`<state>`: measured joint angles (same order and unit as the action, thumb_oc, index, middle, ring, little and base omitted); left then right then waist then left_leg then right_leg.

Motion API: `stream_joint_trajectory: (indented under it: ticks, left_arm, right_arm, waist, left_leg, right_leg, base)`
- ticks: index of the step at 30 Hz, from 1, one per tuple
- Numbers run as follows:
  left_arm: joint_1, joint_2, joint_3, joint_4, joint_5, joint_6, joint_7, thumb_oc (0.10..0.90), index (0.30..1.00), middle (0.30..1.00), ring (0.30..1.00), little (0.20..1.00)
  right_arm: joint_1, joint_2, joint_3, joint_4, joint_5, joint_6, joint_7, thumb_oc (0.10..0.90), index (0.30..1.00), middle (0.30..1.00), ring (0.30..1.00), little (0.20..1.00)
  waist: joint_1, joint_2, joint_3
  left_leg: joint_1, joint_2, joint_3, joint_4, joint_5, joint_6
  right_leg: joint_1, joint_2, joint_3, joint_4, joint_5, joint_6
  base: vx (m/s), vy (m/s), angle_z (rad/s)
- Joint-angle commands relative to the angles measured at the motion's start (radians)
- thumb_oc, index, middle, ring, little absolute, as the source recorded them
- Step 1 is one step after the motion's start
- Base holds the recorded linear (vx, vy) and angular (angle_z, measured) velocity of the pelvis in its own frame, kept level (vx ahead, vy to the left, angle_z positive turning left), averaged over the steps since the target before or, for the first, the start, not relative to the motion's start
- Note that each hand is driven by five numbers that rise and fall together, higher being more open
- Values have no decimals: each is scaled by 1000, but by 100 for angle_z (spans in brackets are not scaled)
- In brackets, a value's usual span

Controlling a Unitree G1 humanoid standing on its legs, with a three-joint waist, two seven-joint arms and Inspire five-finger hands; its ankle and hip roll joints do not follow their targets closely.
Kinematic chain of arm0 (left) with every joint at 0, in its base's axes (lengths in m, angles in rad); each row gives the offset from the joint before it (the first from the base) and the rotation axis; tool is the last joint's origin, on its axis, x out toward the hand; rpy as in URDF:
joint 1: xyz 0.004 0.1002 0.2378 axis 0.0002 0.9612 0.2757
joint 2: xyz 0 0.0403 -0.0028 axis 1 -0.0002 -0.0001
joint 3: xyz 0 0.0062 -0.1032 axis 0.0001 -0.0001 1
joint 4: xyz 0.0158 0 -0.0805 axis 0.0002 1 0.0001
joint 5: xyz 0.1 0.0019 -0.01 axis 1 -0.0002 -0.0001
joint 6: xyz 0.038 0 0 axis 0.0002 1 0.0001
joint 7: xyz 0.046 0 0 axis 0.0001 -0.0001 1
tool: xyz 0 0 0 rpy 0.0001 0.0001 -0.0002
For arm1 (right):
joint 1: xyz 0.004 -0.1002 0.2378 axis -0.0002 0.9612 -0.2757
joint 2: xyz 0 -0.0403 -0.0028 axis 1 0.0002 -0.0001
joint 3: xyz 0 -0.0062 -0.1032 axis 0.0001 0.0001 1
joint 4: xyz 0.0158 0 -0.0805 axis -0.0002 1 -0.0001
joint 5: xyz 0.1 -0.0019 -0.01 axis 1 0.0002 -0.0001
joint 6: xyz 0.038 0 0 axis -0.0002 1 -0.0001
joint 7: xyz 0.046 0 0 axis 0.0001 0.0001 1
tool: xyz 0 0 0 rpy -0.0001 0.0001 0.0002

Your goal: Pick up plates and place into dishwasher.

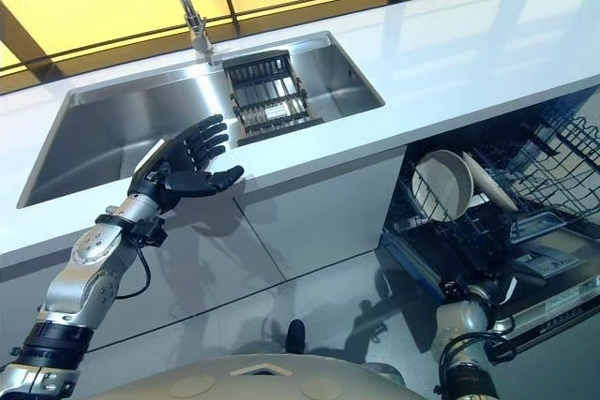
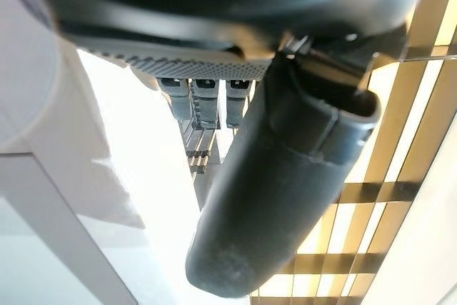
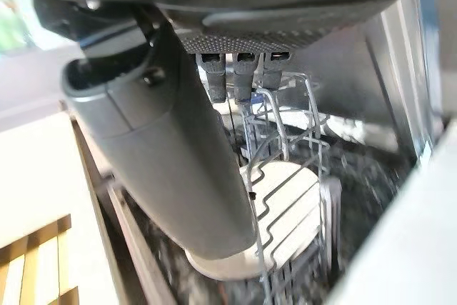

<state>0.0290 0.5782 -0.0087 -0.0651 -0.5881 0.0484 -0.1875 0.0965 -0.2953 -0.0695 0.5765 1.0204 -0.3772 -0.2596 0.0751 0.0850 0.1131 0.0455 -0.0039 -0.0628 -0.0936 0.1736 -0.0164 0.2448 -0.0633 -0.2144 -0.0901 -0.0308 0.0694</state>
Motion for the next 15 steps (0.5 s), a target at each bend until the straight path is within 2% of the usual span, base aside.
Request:
stream_joint_trajectory:
  ticks: [1,8,15]
  left_arm:
    - [-107,34,-11,-72,-6,-43,-5,800,900,900,900,900]
    - [-148,41,-49,-51,-26,-35,-18,800,900,900,900,900]
    - [-177,52,-84,-36,-40,-24,-18,800,900,900,900,900]
  right_arm:
    - [-333,-35,53,-77,-28,-49,200,800,900,900,900,900]
    - [-519,-94,87,-2,-72,-16,180,800,900,900,900,900]
    - [-590,-118,102,103,-81,31,118,800,900,900,900,900]
  waist:
    - [82,-21,14]
    - [115,-13,18]
    - [127,-12,8]
  left_leg:
    - [58,-54,-18,72,-202,0]
    - [57,-62,-48,85,-204,-4]
    - [75,-64,-54,75,-202,-7]
  right_leg:
    - [-99,-15,-41,58,-4,9]
    - [-89,-23,-53,49,3,7]
    - [-73,-23,-63,46,3,7]
  base:
    - [44,16,17]
    - [48,20,14]
    - [31,15,16]
